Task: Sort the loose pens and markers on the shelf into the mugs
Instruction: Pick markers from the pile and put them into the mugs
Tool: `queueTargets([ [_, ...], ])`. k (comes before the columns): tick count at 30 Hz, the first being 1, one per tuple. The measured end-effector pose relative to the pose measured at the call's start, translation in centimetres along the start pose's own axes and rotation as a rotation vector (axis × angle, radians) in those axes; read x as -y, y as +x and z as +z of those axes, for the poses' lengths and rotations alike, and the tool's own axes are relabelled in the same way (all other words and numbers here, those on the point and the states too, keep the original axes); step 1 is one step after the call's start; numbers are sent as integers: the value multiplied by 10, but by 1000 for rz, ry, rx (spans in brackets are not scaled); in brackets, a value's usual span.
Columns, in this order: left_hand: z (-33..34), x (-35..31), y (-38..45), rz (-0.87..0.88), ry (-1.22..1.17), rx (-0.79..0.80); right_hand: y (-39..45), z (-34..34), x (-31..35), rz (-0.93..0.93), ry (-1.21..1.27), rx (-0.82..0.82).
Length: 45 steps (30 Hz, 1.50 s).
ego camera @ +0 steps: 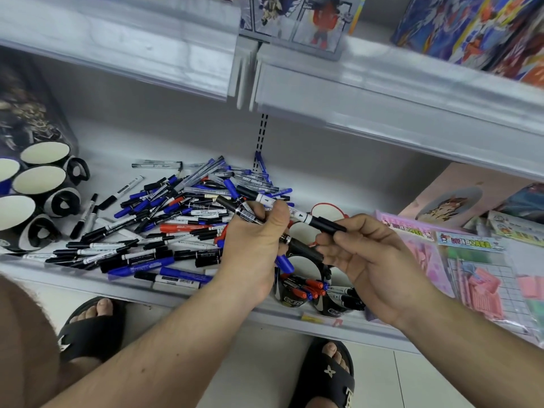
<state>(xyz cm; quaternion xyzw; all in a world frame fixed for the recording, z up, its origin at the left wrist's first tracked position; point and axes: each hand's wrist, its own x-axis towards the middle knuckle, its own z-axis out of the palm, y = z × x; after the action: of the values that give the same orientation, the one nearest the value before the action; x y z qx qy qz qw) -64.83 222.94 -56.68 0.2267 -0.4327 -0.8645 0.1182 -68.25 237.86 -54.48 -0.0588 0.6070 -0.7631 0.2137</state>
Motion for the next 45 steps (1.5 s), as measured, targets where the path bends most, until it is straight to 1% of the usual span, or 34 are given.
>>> queueTargets([
  [4,7,-6,-6,-80,-4,-32,0,2,1,-67,-96,68],
  [6,11,-10,-10,-73,-12,-18,-1,3,4,-88,-135,94],
  [9,16,-15,-14,-47,-19,-12,-5,5,11,-73,-91,136],
  [13,18,-19,-16,-64,-16,-45,-8,6,13,-49,-37,161],
  [19,19,-24,-22,-86,-69,-63,-11,9,14,-109,-58,162],
  [21,18,-25,-21,-124,-84,-45,-11,11,14,-149,-91,140],
  [24,17,-24,-20,-188,-120,0,-10,12,15,-190,-109,55],
  [28,19,-22,-20,-172,-208,81,-12,13,18,-245,-134,-19],
  [31,17,-22,-19,-191,-246,130,-12,14,22,-246,-127,-68],
  [33,15,-24,-18,-190,-293,115,-11,13,25,-239,-114,-93],
  [37,7,-30,-11,-46,-443,-22,-9,9,28,-250,-113,-124],
  [39,2,-33,-8,-8,-448,-57,-8,7,29,-259,-109,-135],
  [45,-4,-33,-8,25,-381,18,-7,5,29,-274,-105,-144],
])
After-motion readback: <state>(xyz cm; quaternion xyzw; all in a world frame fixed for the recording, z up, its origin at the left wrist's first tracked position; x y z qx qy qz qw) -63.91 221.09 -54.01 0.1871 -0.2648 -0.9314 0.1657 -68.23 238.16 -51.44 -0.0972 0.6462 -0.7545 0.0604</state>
